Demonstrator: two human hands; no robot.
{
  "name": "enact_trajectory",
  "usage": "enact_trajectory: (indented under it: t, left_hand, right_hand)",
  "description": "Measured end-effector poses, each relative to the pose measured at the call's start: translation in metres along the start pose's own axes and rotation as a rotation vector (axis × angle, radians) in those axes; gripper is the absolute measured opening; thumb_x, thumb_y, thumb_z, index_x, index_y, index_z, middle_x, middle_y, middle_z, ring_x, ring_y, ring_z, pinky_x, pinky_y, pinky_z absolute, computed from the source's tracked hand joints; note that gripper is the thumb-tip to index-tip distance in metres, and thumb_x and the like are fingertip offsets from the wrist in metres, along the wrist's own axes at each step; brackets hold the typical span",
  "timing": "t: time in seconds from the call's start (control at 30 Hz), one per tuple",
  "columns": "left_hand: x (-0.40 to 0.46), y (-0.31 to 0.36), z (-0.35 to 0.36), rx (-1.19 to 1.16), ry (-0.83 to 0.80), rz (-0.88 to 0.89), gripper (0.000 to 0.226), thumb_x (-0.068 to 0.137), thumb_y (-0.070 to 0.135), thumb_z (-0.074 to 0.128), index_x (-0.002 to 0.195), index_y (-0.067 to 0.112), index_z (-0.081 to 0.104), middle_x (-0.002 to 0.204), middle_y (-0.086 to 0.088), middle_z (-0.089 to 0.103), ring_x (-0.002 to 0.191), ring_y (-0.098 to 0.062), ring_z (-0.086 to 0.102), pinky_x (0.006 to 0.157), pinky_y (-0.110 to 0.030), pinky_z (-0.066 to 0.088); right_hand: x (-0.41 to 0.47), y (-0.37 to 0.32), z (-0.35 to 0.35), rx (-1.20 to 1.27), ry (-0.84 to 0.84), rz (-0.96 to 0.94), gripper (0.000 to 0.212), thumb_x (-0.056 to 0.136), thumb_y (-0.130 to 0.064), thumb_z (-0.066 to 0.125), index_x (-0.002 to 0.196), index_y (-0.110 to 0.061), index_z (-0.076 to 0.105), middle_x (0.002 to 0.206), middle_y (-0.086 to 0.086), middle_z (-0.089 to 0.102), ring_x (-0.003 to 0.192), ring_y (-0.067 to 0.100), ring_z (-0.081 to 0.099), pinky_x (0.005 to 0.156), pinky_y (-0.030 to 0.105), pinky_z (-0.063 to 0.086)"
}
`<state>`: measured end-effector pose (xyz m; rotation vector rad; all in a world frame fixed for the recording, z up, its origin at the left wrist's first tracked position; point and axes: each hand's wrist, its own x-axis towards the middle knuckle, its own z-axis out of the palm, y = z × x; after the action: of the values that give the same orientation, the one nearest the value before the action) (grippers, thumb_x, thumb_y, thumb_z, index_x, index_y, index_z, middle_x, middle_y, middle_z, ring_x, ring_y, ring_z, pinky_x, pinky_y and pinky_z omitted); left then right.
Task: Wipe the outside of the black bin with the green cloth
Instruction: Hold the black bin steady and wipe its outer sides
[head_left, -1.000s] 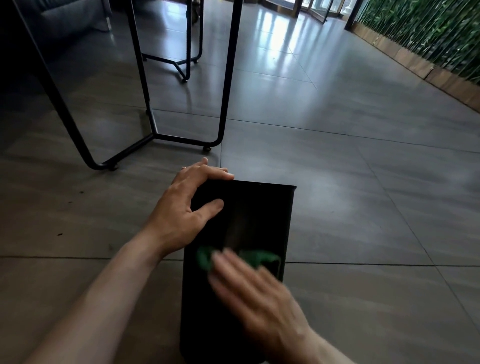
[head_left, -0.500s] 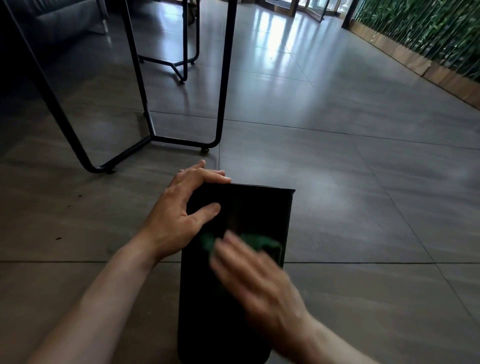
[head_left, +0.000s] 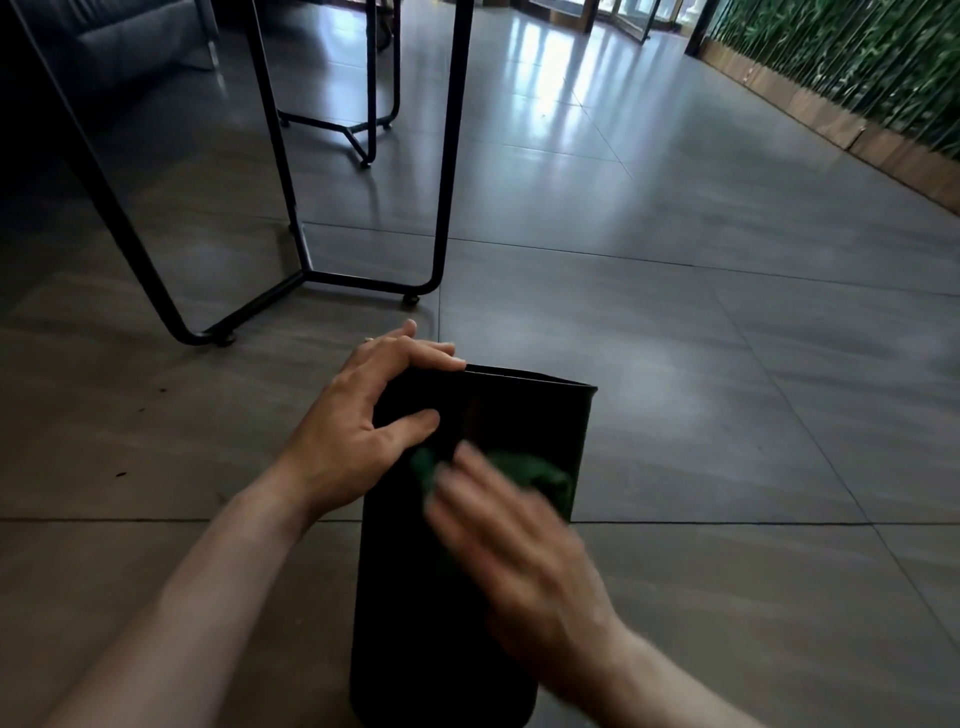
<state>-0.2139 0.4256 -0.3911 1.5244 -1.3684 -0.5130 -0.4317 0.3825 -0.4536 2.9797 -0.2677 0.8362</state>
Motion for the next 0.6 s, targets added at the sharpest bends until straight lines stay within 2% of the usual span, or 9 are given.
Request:
enact_trajectory:
  t: [0.07, 0.13, 0.2, 0.3, 0.37, 0.47, 0.53, 0.6]
  left_hand:
    - [-0.002, 0.001, 0.001, -0.018, -0.014, -0.012, 0.045, 0.084, 0.009, 0.069, 0.113, 0.043, 0.063, 0.134, 0.021, 0.061, 0.147, 0.002, 0.028, 0.121, -0.038, 0.025]
    - [-0.003, 0.002, 0.002, -0.021, -0.024, -0.013, 0.044, 0.084, 0.007, 0.070, 0.113, 0.040, 0.063, 0.133, 0.021, 0.061, 0.145, 0.004, 0.029, 0.120, -0.032, 0.024]
    - [-0.003, 0.001, 0.000, -0.010, -0.013, -0.024, 0.046, 0.085, 0.003, 0.070, 0.115, 0.037, 0.063, 0.133, 0.021, 0.061, 0.145, 0.005, 0.029, 0.119, -0.031, 0.024]
    - [-0.002, 0.004, 0.000, -0.009, -0.026, -0.029, 0.047, 0.086, 0.001, 0.070, 0.115, 0.036, 0.063, 0.134, 0.022, 0.061, 0.145, 0.004, 0.029, 0.119, -0.032, 0.024]
    - [-0.002, 0.006, 0.001, -0.013, -0.024, -0.020, 0.048, 0.086, 0.000, 0.070, 0.114, 0.037, 0.063, 0.133, 0.024, 0.060, 0.146, 0.003, 0.029, 0.119, -0.033, 0.026]
    - [-0.003, 0.004, 0.000, 0.003, -0.011, -0.004, 0.049, 0.084, -0.003, 0.071, 0.114, 0.036, 0.063, 0.133, 0.022, 0.061, 0.146, 0.002, 0.031, 0.119, -0.033, 0.027]
    - [-0.004, 0.004, -0.002, 0.004, -0.018, -0.018, 0.049, 0.084, -0.002, 0.070, 0.114, 0.037, 0.064, 0.133, 0.021, 0.062, 0.145, 0.003, 0.030, 0.119, -0.031, 0.025]
    - [-0.006, 0.005, -0.002, -0.008, -0.034, -0.029, 0.049, 0.085, 0.001, 0.070, 0.112, 0.040, 0.063, 0.133, 0.023, 0.061, 0.145, 0.005, 0.029, 0.117, -0.030, 0.024]
  right_hand:
    - [-0.041, -0.019, 0.009, -0.098, -0.123, -0.208, 0.036, 0.107, -0.017, 0.053, 0.142, -0.020, 0.059, 0.153, 0.002, 0.056, 0.155, 0.027, 0.033, 0.089, 0.032, 0.057]
    - [-0.058, -0.018, 0.004, -0.133, -0.186, -0.260, 0.036, 0.110, -0.018, 0.046, 0.145, -0.023, 0.056, 0.154, -0.001, 0.055, 0.155, 0.027, 0.032, 0.091, 0.031, 0.056]
    - [-0.043, -0.003, -0.008, -0.075, -0.089, -0.114, 0.040, 0.109, -0.014, 0.045, 0.148, -0.020, 0.053, 0.158, 0.002, 0.050, 0.156, 0.026, 0.032, 0.097, 0.039, 0.055]
    - [0.009, 0.027, -0.029, 0.032, 0.105, 0.231, 0.053, 0.098, -0.013, 0.065, 0.149, -0.008, 0.052, 0.159, 0.011, 0.047, 0.157, 0.029, 0.030, 0.106, 0.054, 0.051]
    - [0.037, 0.035, -0.033, 0.027, 0.158, 0.285, 0.055, 0.096, -0.017, 0.068, 0.148, -0.005, 0.053, 0.157, 0.014, 0.049, 0.156, 0.030, 0.030, 0.112, 0.054, 0.046]
    - [0.024, 0.013, -0.017, -0.013, 0.081, 0.149, 0.050, 0.097, -0.013, 0.069, 0.145, -0.009, 0.056, 0.157, 0.012, 0.051, 0.155, 0.030, 0.033, 0.103, 0.049, 0.053]
    - [-0.015, -0.014, 0.001, -0.082, -0.031, -0.063, 0.033, 0.107, -0.013, 0.050, 0.139, -0.016, 0.060, 0.151, 0.005, 0.058, 0.152, 0.029, 0.037, 0.091, 0.037, 0.057]
    - [-0.050, -0.031, 0.006, -0.148, -0.184, -0.207, 0.035, 0.112, -0.015, 0.038, 0.137, -0.024, 0.060, 0.148, -0.003, 0.060, 0.152, 0.027, 0.036, 0.086, 0.030, 0.058]
